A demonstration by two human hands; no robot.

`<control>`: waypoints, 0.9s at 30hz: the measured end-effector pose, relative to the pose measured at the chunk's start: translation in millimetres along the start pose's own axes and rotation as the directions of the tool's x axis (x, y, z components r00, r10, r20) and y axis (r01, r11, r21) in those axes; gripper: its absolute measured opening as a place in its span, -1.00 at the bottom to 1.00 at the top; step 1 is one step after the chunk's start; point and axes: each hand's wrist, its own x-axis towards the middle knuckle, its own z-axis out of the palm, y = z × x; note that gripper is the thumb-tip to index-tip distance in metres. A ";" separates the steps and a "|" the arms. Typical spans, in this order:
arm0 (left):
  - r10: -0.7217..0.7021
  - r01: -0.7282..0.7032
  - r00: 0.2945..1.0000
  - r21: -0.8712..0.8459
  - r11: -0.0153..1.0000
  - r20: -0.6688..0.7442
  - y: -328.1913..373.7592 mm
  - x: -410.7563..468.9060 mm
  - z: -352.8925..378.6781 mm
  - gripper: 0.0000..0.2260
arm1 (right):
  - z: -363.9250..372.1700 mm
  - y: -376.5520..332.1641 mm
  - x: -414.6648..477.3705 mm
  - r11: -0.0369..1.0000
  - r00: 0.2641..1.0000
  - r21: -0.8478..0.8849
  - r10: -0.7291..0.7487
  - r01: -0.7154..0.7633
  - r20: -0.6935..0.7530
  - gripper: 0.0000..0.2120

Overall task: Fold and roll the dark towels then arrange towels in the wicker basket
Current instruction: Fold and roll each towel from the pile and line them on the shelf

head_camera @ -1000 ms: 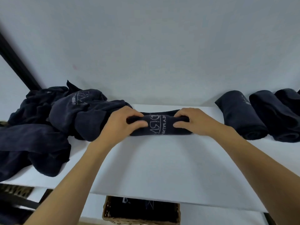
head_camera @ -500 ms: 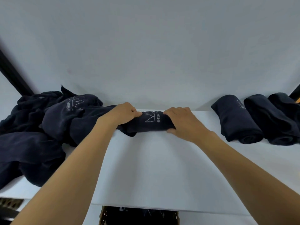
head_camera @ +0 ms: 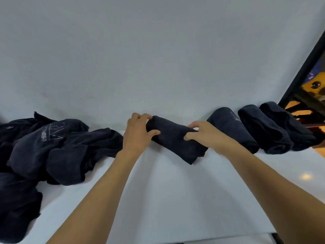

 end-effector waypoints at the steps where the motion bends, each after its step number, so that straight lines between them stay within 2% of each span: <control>1: -0.044 0.043 0.999 -0.056 0.998 -0.018 14.7 2.2 10.6 -0.66 | -6.2 4.0 -5.2 0.999 0.998 0.038 0.035 -0.033 -0.051 -0.75; 4: -0.154 0.165 0.986 -0.403 0.900 0.061 59.4 4.6 47.4 -0.86 | -22.8 16.1 -20.0 0.984 0.979 0.157 0.109 -0.082 -0.170 -0.81; 7: -0.106 0.180 0.979 -0.495 0.850 0.174 96.9 2.1 84.3 -0.66 | -35.3 28.1 -29.6 0.983 0.951 0.159 0.133 -0.091 -0.278 -0.81; 11: -0.107 0.304 0.935 -0.606 0.735 0.339 133.0 -8.6 112.9 -0.53 | -47.8 39.0 -32.8 0.989 0.912 0.026 0.141 -0.142 -0.386 -0.73; 15: -0.130 0.326 0.935 -0.659 0.678 0.329 147.7 -8.3 132.6 -0.51 | -50.9 41.8 -30.6 0.926 0.893 -0.275 0.122 -0.259 -0.433 -0.77; 17: -0.115 0.293 0.945 -0.637 0.713 0.306 151.6 -5.6 142.4 -0.55 | -49.0 38.6 -30.5 0.848 0.874 -0.434 0.068 -0.305 -0.482 -0.77; 20: -0.086 0.177 0.980 -0.586 0.791 0.179 150.1 -3.5 158.6 -0.74 | -45.4 38.0 -31.6 0.705 0.862 -0.627 -0.044 -0.331 -0.505 -0.71; 21: -0.085 0.138 0.989 -0.524 0.841 0.125 147.5 -3.3 161.5 -0.73 | -43.8 39.6 -31.5 0.666 0.866 -0.673 -0.080 -0.322 -0.493 -0.65; 23: -0.060 0.062 0.998 -0.270 0.961 0.016 140.4 -0.9 165.3 -0.68 | -40.6 43.3 -29.7 0.619 0.869 -0.726 -0.136 -0.300 -0.475 -0.64; 25: -0.054 0.052 0.998 -0.083 0.995 -0.019 137.5 -0.6 165.5 -0.70 | -39.8 46.2 -28.6 0.583 0.871 -0.751 -0.144 -0.309 -0.470 -0.65; 27: -0.048 0.046 0.998 -0.049 0.998 -0.038 136.2 -1.6 160.7 -0.77 | -38.1 47.0 -26.8 0.543 0.864 -0.768 -0.142 -0.340 -0.483 -0.67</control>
